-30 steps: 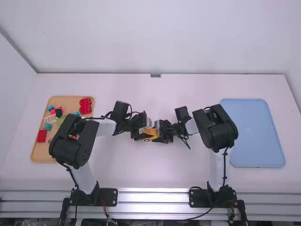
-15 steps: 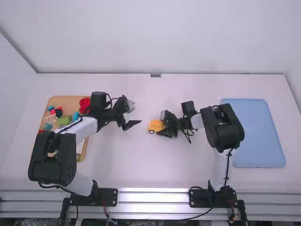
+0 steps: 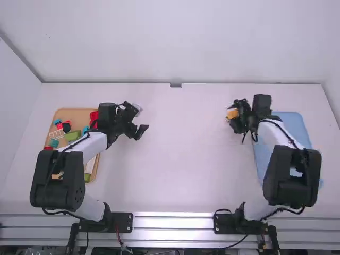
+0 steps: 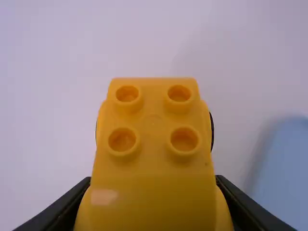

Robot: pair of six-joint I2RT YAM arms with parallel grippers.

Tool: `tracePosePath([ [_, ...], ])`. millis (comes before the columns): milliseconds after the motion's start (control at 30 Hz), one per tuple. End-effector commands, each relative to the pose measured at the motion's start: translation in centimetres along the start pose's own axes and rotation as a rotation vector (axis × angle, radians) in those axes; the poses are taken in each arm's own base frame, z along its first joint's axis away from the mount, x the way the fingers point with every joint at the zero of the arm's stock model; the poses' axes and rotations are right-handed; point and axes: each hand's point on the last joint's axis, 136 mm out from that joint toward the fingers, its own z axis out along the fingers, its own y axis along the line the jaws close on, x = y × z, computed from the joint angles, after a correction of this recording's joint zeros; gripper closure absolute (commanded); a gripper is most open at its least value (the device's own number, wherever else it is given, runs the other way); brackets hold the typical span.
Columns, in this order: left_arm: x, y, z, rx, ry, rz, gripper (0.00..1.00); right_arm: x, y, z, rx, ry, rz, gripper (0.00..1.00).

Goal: Assemble lego blocks to make yellow taxi

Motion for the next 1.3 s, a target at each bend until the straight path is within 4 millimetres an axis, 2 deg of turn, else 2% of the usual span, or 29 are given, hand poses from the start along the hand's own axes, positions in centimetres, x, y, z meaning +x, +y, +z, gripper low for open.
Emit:
tracePosePath([
  [0,-0.6,0.4,-0.2,-0.026,-0.008,-0.008,0.01,3.0,-6.0,-1.6,0.199,0.050,0.250,0.61],
  [100,-0.7,0.5,-0.3,-0.028,-0.011,-0.004,0.01,5.3,-8.8,-1.7,0.234,0.017,0.362,0.61],
  [200,-0.8,0.6,-0.3,-0.030,-0.016,0.003,0.01,6.2,-10.1,-1.4,0.234,-0.076,0.389,0.57],
  [300,-1.0,0.6,-0.3,-0.033,-0.025,0.008,0.01,8.0,-11.8,-1.3,0.287,-0.172,0.471,0.47],
  [333,-1.1,0.6,-0.3,-0.033,-0.025,0.008,0.01,8.3,-11.9,-1.3,0.296,-0.175,0.485,0.47],
  [433,-1.0,0.6,-0.3,-0.033,-0.024,0.006,0.01,11.2,-12.2,-1.2,0.328,-0.171,0.593,0.43],
  [467,-1.0,0.6,-0.3,-0.033,-0.024,0.006,0.01,11.2,-12.2,-1.2,0.328,-0.171,0.593,0.43],
  [533,-1.1,0.6,-0.3,-0.034,-0.026,-0.020,0.01,12.5,-12.1,-1.2,0.326,-0.142,0.620,0.42],
  [633,-1.4,0.8,-0.3,-0.038,-0.040,-0.071,0.01,13.8,-12.0,-1.2,0.337,-0.096,0.645,0.30],
  [667,-1.5,0.8,-0.3,-0.040,-0.045,-0.081,0.01,14.4,-12.1,-1.3,0.352,-0.067,0.653,0.18],
  [700,-1.6,0.8,-0.3,-0.041,-0.047,-0.078,0.01,14.6,-12.2,-1.3,0.361,-0.053,0.656,0.13],
  [733,-1.6,0.9,-0.3,-0.042,-0.049,-0.076,0.01,14.9,-12.2,-1.4,0.371,-0.032,0.660,0.01],
  [767,-1.7,1.0,-0.3,-0.046,-0.051,-0.075,0.01,15.0,-12.3,-1.6,0.377,-0.013,0.663,0.01],
  [833,-1.8,1.3,-0.4,-0.064,-0.051,-0.087,0.01,14.7,-12.1,-1.7,0.369,0.002,0.659,0.02],
  [967,-2.4,2.8,-1.6,-0.167,-0.039,-0.183,0.01,12.4,-11.3,-3.3,0.339,0.023,0.625,0.01],
  [1067,-4.0,2.9,-3.7,-0.242,-0.025,-0.168,0.01,9.5,-10.7,-6.0,0.357,0.038,0.577,0.01],
  [1133,-4.6,2.9,-4.5,-0.269,-0.023,-0.160,0.01,8.7,-10.3,-6.9,0.364,0.044,0.558,0.01],
  [1200,-6.5,2.3,-6.6,-0.331,-0.034,-0.131,0.01,6.4,-8.4,-8.9,0.349,0.043,0.503,0.01],
  [1267,-7.6,1.6,-7.7,-0.350,-0.051,-0.109,0.01,4.8,-7.0,-9.7,0.323,0.028,0.463,0.01],
])
